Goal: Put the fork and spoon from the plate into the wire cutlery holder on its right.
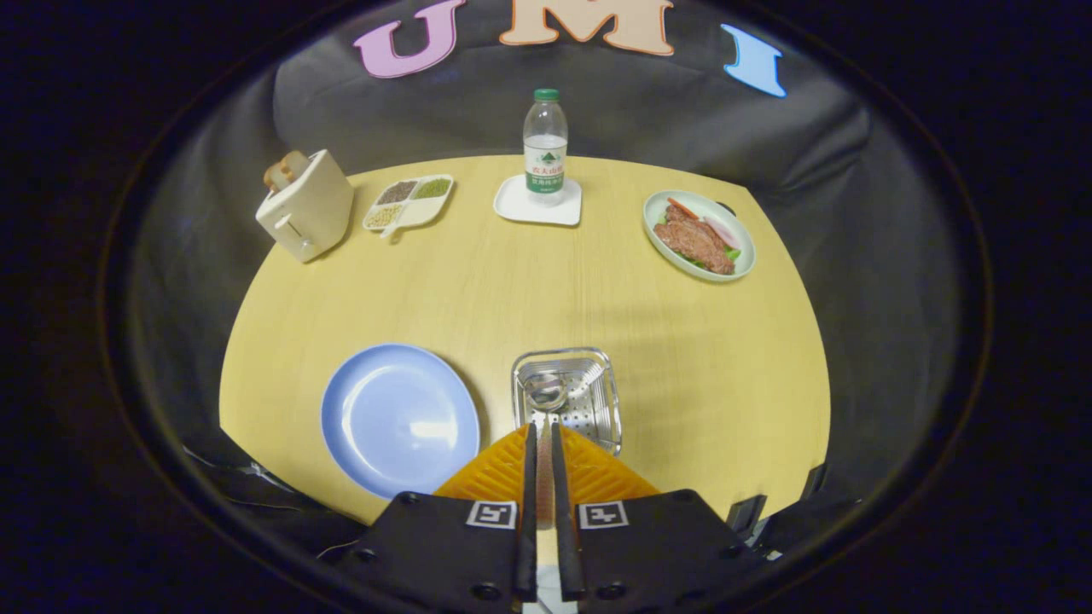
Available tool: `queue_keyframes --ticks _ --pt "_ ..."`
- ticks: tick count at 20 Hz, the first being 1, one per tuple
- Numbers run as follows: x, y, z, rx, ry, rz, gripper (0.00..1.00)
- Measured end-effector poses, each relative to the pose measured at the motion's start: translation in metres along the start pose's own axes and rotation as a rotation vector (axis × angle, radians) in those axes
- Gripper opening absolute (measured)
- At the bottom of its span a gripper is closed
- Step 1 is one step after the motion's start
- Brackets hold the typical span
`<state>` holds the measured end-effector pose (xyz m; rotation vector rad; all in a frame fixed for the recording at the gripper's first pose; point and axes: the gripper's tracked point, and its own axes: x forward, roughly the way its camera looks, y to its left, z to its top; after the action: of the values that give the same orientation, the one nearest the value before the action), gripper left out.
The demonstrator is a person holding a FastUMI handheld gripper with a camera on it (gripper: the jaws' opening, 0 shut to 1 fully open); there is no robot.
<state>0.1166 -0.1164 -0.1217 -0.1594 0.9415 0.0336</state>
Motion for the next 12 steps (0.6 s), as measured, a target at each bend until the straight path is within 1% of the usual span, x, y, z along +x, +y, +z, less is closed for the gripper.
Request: queue_keyframes --ticks 2,5,6,9,12 --pt "-0.006 0.0 0.005 -0.007 -0.036 0.003 0.42" --pt "-0.017 -0.001 0.017 0.003 -0.136 -0.014 0.87" --pt "-0.024 0.0 0.024 0.015 -0.179 -0.016 1.0" --pt "-0.048 0.005 0.045 0.052 -0.333 -0.002 1.0" --pt "-0.079 0.018 0.067 0.085 -0.481 0.041 1.0"
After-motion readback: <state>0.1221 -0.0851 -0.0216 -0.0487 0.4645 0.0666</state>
